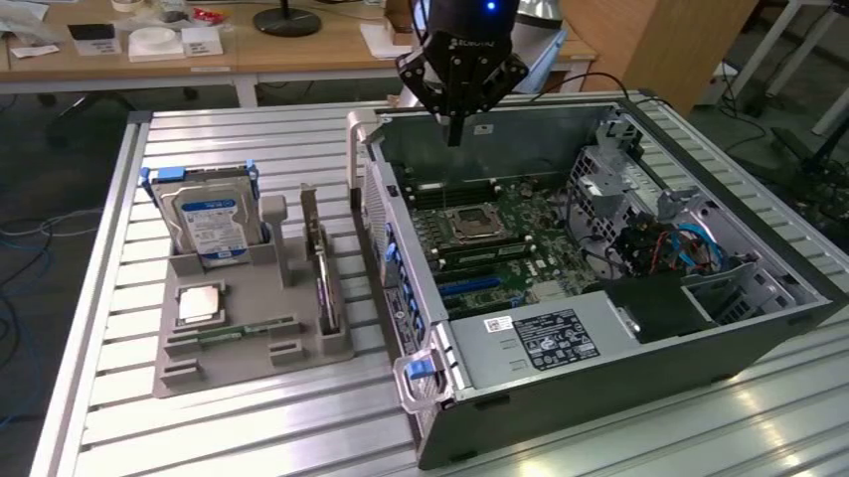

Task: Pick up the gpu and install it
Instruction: 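Reach for the gpu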

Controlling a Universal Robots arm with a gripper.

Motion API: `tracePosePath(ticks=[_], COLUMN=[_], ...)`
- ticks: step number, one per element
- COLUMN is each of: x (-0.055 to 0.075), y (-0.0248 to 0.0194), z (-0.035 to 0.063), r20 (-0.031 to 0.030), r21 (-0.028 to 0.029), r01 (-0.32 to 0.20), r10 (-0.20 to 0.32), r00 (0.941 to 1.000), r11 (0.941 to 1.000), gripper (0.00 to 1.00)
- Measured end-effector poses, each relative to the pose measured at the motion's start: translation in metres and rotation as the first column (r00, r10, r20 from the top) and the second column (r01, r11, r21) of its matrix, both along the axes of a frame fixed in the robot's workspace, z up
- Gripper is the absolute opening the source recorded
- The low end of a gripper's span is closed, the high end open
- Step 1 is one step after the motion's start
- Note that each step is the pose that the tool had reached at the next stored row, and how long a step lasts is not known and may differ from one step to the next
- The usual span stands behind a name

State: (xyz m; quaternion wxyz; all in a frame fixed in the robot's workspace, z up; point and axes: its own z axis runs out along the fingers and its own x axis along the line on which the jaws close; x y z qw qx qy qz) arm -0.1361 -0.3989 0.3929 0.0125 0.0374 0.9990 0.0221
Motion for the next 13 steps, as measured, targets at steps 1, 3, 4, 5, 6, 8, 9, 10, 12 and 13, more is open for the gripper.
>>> tracePosePath(ticks=[1,3,4,5,6,8,9,10,12,13], x=[-0.001,-0.002,-0.003,-0.003,-0.004,-0.005,-0.006,-0.007,-0.01,-0.011], y=[0.0,0.0,0.0,0.0,0.0,0.0,0.0,0.0,0.0,0.0], z=[0.0,-0.0001,-0.0001,0.0,0.0,-0.0001,-0.0001,-0.0001,-0.0001,-0.0002], r20=[0.0,0.0,0.0,-0.0001,-0.0001,0.0,-0.0001,-0.0001,0.0,0.0], r21=[0.0,0.0,-0.0001,-0.0001,-0.0001,0.0,-0.0001,-0.0001,-0.0001,0.0], r01=[0.0,0.0,0.0,0.0,0.0,0.0,0.0,0.0,0.0,0.0], r10=[0.0,0.0,0.0,0.0,0.0,0.0,0.0,0.0,0.0,0.0], r00=[1.0,1.0,1.0,1.0,1.0,1.0,1.0,1.0,1.0,1.0], r11=[1.0,1.0,1.0,1.0,1.0,1.0,1.0,1.0,1.0,1.0], gripper=[0.11,0.11,0.11,0.11,0.11,0.11,0.11,0.11,0.11,0.11])
